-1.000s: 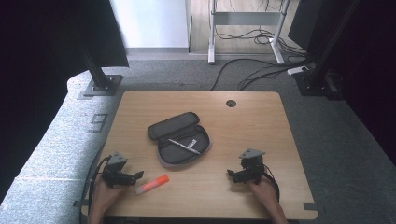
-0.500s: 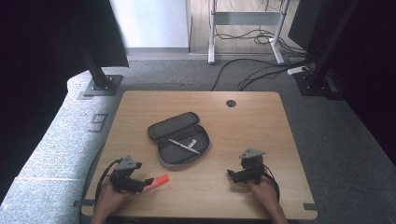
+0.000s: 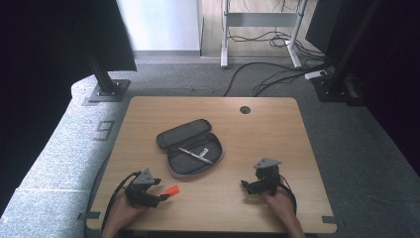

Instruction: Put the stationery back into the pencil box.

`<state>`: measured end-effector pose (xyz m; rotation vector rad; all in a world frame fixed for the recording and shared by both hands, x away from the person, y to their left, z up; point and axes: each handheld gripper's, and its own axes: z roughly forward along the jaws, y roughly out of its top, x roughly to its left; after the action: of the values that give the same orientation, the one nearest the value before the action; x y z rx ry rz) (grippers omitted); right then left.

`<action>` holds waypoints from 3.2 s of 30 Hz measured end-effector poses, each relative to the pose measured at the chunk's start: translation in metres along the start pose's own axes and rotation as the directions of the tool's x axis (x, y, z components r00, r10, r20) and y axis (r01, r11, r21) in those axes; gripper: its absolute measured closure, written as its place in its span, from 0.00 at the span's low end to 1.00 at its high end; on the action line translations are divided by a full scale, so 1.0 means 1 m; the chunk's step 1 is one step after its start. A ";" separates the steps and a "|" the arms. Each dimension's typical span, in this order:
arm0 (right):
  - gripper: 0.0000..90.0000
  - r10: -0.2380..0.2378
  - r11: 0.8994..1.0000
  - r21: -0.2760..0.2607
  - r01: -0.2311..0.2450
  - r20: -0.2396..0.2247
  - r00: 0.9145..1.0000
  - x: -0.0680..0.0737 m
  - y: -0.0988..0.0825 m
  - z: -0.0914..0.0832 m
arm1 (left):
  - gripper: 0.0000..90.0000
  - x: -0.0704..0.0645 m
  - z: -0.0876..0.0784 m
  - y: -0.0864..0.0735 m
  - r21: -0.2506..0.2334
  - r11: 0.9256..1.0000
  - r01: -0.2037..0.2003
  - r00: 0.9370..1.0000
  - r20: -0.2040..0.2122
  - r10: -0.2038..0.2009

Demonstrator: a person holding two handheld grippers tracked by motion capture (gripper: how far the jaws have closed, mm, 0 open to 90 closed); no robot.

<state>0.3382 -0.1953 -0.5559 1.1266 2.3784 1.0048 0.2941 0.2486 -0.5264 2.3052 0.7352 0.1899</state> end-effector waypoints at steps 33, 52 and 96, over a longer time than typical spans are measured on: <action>0.00 0.000 1.000 0.000 0.000 0.000 1.000 0.000 0.000 0.000 | 0.75 0.002 0.008 -0.002 0.026 1.000 -0.017 1.000 0.019 0.016; 0.00 -0.002 1.000 0.001 0.002 -0.003 1.000 0.000 0.000 0.000 | 0.75 0.003 -0.015 0.008 -0.053 0.998 0.022 0.998 0.054 -0.019; 0.00 -0.005 1.000 0.001 0.005 -0.004 1.000 0.000 0.001 0.001 | 0.75 0.016 -0.045 0.098 -0.116 0.993 -0.008 1.000 -0.003 0.007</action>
<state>0.3395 -0.1947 -0.5558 1.1198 2.3838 1.0057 0.3365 0.2254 -0.4288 2.1982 0.6983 0.2326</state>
